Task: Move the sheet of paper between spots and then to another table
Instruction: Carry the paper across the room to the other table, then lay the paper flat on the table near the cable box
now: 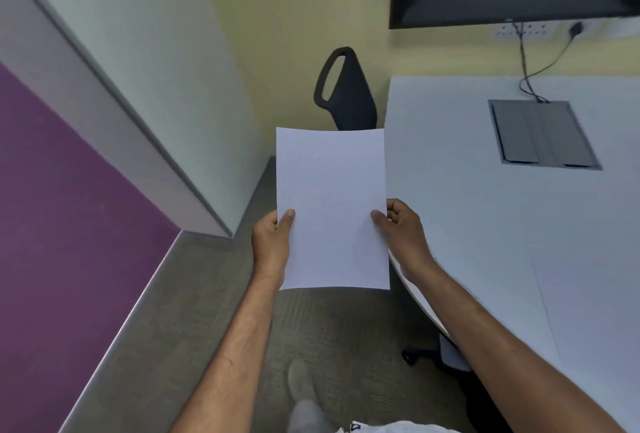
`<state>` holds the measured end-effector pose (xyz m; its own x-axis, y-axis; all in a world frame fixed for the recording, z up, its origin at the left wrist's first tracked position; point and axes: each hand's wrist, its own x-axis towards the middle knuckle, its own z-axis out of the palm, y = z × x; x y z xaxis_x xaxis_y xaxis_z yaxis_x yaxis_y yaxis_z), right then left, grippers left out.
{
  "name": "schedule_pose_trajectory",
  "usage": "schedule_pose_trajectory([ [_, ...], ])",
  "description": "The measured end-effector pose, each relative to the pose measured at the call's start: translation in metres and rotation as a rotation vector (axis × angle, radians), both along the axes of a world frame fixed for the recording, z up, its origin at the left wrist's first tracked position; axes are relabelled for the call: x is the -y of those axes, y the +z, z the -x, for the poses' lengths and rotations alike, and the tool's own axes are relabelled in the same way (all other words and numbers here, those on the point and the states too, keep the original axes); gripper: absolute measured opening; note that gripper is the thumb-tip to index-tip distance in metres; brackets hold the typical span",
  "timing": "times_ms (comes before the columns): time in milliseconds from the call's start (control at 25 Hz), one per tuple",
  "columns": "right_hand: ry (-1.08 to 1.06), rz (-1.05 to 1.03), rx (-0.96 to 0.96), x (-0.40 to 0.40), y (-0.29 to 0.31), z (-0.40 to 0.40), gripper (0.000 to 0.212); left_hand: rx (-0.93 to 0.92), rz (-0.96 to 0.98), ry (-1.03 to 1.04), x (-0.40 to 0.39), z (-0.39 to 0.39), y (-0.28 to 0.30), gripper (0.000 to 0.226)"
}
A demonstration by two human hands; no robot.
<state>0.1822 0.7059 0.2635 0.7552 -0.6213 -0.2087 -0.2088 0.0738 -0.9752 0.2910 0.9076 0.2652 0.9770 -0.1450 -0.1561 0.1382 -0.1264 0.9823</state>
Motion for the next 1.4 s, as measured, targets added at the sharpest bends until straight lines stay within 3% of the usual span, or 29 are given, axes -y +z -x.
schedule_pose_trajectory([
  [40,-0.056,0.015,-0.002,0.006,-0.001,-0.024,0.017,-0.006,-0.012,-0.051,0.012,-0.035,-0.003,0.016],
  [240,-0.066,0.039,-0.037,0.008,-0.009,-0.038,0.024,0.021,-0.022,-0.056,0.023,-0.056,-0.008,0.016],
  [480,-0.373,0.149,-0.086,0.03,-0.016,-0.117,0.047,0.026,-0.115,-0.359,0.102,-0.194,-0.013,0.015],
  [680,-0.475,0.269,-0.176,0.065,-0.036,-0.166,0.041,0.088,-0.226,-0.5,0.183,-0.261,-0.029,0.029],
  [1080,-0.624,0.121,-0.233,0.2,-0.099,-0.25,0.037,0.167,-0.424,-0.775,0.382,-0.354,-0.063,0.037],
  [1400,-0.619,0.054,-0.336,0.286,-0.187,-0.306,0.046,0.198,-0.633,-0.985,0.514,-0.419,-0.146,0.035],
])
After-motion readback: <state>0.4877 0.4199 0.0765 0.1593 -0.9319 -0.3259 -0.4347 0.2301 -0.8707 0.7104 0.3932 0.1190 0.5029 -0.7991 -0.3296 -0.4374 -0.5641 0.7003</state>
